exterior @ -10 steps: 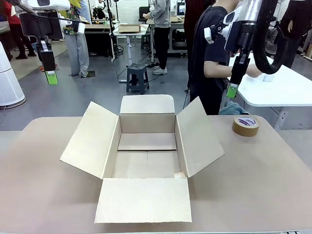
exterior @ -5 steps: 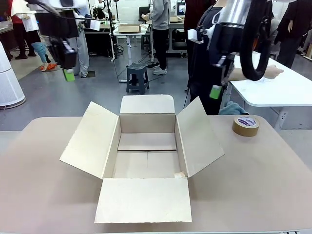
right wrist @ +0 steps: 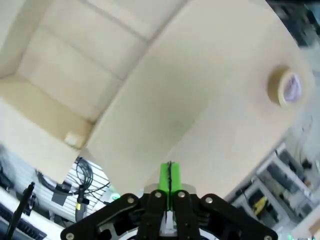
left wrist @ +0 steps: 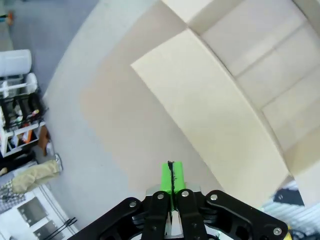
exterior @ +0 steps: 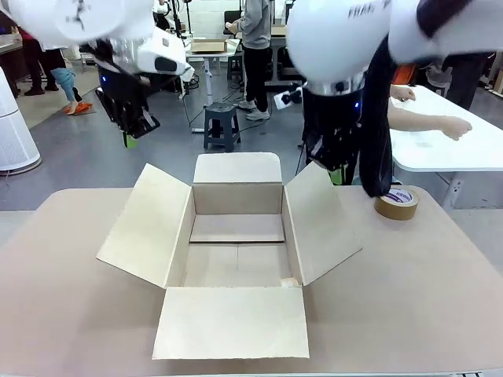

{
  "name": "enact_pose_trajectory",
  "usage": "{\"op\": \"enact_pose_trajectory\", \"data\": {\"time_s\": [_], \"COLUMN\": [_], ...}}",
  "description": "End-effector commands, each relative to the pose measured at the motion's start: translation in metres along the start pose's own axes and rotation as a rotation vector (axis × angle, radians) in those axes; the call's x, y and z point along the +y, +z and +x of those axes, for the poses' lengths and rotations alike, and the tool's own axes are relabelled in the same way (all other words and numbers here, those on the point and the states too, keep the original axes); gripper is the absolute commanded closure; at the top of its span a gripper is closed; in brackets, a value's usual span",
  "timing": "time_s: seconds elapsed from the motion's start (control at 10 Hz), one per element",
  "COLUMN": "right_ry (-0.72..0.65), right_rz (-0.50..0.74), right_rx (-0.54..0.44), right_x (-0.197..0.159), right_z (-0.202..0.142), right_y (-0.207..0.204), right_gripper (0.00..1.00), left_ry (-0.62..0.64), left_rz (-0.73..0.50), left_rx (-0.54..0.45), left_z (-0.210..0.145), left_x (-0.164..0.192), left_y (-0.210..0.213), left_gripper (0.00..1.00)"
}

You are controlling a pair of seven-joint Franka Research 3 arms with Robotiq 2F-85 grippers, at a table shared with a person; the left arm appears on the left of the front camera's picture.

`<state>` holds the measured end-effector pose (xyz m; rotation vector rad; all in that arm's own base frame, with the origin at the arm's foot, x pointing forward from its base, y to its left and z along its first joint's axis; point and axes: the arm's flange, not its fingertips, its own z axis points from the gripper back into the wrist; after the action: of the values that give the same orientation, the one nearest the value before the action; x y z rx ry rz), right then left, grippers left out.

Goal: Wrap the clocks to prevent damage.
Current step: Open the side flaps of the Package Box.

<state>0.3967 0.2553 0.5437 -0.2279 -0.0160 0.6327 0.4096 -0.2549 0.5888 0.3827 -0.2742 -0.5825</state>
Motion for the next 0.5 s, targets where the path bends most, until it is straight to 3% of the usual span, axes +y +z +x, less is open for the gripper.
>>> {"op": "enact_pose_trajectory", "data": {"time_s": [0.0, 0.3, 0.4], "right_ry": [-0.081, -0.157, -0.190], "right_rz": [-0.026, 0.002, 0.014], "right_rx": [0.036, -0.056, -0.096], "right_x": [0.009, 0.013, 0.012], "right_z": [0.003, 0.006, 0.006], "right_y": [-0.011, -0.026, -0.031], "right_gripper": [0.99, 0.99, 0.99], "left_ry": [0.079, 0.237, 0.252], "left_rz": [0.023, -0.058, -0.101], "left_rx": [-0.055, -0.123, -0.100], "left_z": [-0.013, -0.021, -0.023], "left_x": [-0.006, -0.002, 0.000], "left_y": [-0.015, -0.036, -0.043], "left_gripper": [0.99, 0.99, 0.99]}}
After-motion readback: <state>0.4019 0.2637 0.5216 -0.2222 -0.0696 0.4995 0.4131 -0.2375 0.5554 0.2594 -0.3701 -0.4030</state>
